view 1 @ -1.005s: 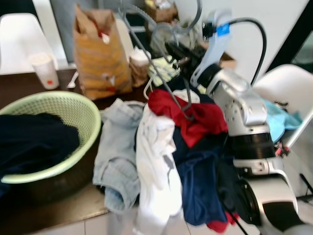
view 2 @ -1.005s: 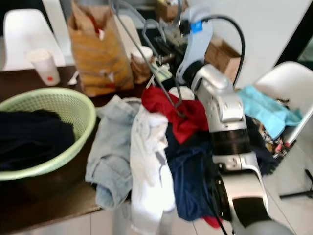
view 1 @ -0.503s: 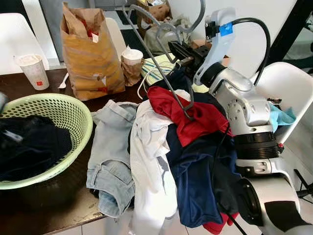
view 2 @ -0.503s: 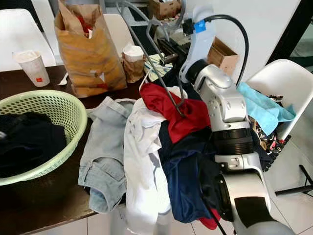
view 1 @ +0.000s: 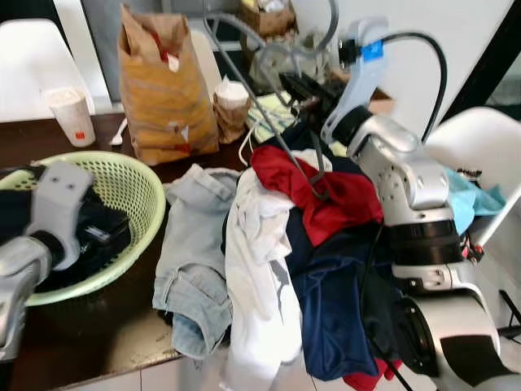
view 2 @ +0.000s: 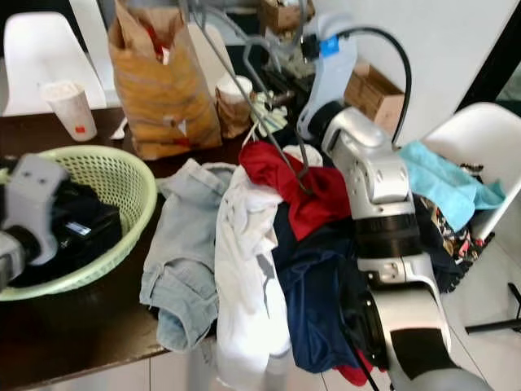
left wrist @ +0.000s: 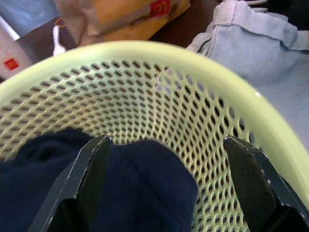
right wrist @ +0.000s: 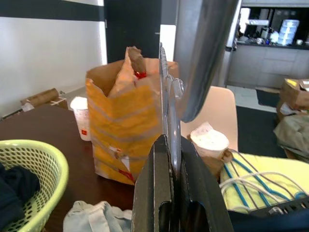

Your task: Hang hanger

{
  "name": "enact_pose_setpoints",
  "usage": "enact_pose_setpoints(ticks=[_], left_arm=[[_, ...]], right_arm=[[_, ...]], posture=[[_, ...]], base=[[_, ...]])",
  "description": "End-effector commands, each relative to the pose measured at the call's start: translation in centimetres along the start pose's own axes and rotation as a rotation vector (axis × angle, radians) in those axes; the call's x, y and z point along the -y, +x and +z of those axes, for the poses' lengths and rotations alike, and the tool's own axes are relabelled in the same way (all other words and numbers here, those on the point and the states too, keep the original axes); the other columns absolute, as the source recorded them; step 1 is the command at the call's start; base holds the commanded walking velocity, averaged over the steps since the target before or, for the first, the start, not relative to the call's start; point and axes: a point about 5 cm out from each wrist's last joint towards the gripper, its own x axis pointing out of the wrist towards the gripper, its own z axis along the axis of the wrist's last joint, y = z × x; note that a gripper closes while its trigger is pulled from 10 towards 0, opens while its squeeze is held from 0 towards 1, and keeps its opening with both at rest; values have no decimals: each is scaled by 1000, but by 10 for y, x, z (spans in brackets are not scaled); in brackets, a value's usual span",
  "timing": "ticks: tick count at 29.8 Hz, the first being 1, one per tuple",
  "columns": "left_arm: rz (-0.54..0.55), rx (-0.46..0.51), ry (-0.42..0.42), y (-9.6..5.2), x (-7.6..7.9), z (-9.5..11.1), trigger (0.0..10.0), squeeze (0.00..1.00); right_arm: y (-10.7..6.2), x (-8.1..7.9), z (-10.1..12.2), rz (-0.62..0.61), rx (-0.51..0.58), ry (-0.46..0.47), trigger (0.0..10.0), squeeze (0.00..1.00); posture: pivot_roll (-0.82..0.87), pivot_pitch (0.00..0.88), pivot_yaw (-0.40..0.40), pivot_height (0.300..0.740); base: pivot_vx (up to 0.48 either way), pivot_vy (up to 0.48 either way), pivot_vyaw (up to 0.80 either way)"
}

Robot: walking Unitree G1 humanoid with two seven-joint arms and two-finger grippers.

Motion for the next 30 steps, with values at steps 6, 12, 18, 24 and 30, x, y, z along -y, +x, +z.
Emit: enact_pose_setpoints(ticks=[6,12,18,24,30], left_arm=[[16,-41,-9,16,-3,-4,10000,0],[28,-113,-17,21,-1,-13,10000,0],[11,-165,-18,25,7,-26,10000,0],[-12,-157,-19,31,10,-24,10000,0],[-25,-178,-19,31,12,-27,10000,0]], right_arm=[[-7,3,3,-8,-20,-23,10000,0],[-13,5,4,-20,-39,-34,10000,0],[-15,7,7,-25,-48,-41,10000,0],[-17,9,8,-33,-58,-44,10000,0],[-17,7,8,-36,-63,-45,10000,0]], posture=[[-16,207,-42,740],[-36,234,-37,740],[-48,243,-34,740],[-58,258,-33,740],[-58,262,-34,740]], base=[[0,0,0],[0,0,0],[0,0,0],[0,0,0],[0,0,0]])
